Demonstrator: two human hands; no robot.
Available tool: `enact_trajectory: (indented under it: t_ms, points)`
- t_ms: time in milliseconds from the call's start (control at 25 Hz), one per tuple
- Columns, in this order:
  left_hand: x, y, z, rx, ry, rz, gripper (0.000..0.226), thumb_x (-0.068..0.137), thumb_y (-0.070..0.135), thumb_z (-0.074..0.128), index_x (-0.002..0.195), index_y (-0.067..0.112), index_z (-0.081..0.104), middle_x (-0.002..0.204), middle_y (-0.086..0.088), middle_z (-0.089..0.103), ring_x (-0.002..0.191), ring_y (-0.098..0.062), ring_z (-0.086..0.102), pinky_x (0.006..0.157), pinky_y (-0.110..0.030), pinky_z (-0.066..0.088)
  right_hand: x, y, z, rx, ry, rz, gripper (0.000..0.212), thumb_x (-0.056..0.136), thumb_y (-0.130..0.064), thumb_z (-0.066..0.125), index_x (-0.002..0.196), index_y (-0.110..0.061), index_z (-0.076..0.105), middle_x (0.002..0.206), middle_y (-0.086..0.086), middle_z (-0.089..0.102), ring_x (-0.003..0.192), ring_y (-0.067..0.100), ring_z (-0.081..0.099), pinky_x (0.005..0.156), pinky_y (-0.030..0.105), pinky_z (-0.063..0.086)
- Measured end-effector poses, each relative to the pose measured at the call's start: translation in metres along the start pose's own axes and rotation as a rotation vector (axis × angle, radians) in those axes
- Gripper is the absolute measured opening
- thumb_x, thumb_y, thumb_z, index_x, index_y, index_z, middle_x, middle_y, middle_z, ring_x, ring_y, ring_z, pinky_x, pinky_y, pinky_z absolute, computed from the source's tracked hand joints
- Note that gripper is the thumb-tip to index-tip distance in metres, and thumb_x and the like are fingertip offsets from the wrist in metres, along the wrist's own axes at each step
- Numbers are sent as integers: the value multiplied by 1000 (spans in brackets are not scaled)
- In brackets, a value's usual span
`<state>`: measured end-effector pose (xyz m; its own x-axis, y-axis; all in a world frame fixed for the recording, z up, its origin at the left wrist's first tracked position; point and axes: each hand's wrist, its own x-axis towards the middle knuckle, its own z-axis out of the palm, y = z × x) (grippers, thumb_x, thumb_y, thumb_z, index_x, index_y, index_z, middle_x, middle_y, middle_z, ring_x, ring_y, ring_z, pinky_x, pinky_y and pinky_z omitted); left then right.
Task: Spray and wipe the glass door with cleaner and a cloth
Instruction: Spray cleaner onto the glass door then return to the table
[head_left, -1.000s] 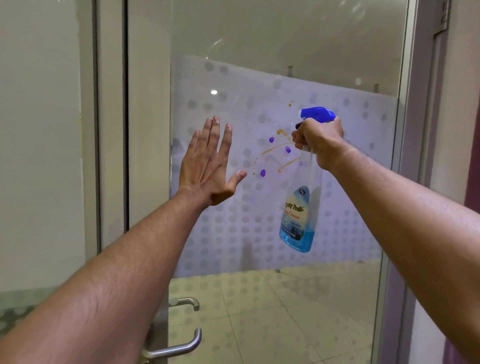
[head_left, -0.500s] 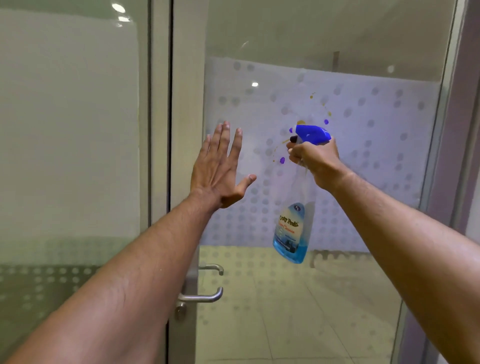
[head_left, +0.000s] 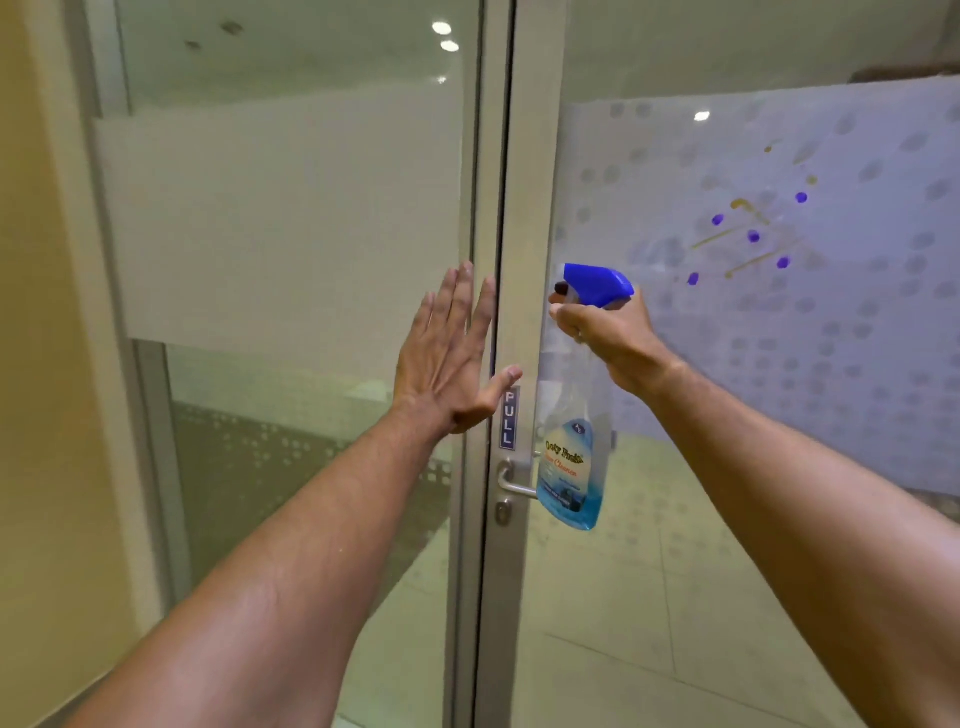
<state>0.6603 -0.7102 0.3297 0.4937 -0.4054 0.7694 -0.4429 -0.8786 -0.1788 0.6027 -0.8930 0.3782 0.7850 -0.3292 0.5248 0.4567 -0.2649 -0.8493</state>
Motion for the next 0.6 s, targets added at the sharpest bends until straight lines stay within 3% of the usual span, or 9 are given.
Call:
enact_trajectory:
  t_ms: [160,400,600]
  points:
    - [-44,-51,-27,94,-36,-83,97,85,68,26,151,13,-18,160,-15,-20,148,-28,-17,122,-45,0,-28,-6,58,100,-138,-22,44,81,-7,75,121,-4,57,110,15,70,93,21,69,75,28,57]
    - [-128,-132,-77,242,-91,-211,96,84,69,22,151,13,-16,160,-14,-19,148,-27,-17,121,-45,-1,-82,-21,162,253,-374,-36,27,82,-9,74,103,-21,62,107,4,73,100,16,70,84,26,57]
    - [-216,-193,-142,368,-136,-329,96,85,70,24,151,13,-17,160,-13,-20,148,-26,-18,120,-42,-7,-152,-55,246,351,-504,-37,23,82,-8,73,99,-21,63,106,10,73,101,21,70,81,24,58]
